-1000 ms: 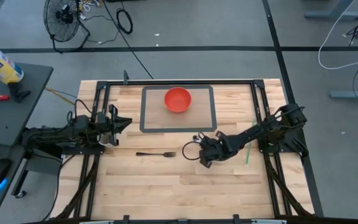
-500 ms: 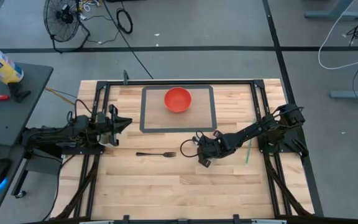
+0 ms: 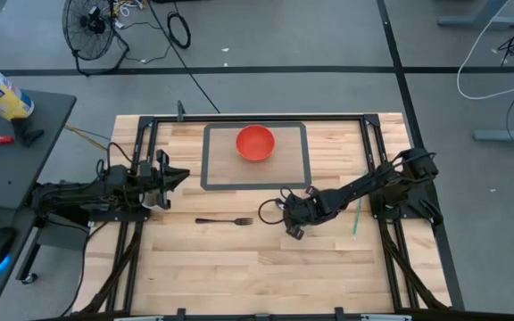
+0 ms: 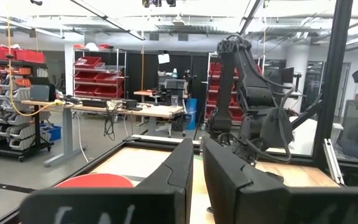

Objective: Pick & Place Utensil
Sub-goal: Put the purple spoon into the orange bowl

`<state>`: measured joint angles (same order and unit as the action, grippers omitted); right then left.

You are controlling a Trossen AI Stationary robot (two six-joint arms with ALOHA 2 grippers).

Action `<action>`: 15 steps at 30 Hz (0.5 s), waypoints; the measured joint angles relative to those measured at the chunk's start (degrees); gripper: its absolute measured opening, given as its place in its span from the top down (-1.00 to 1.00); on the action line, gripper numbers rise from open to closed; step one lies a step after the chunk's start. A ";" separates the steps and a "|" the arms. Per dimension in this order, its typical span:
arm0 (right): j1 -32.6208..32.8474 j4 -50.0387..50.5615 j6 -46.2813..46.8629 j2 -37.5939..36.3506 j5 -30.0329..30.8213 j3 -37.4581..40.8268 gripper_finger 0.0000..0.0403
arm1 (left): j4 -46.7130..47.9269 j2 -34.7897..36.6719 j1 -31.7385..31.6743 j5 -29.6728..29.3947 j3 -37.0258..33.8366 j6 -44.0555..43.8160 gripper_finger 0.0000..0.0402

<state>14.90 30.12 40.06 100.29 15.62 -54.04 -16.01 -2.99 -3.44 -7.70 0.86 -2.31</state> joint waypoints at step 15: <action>0.37 9.03 -30.23 -0.87 4.56 -12.71 0.74 | -1.17 -0.01 -0.01 0.02 0.02 -0.84 0.79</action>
<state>15.26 39.15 9.83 99.42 20.18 -66.75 -17.18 -2.99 -3.45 -7.68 0.89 -3.14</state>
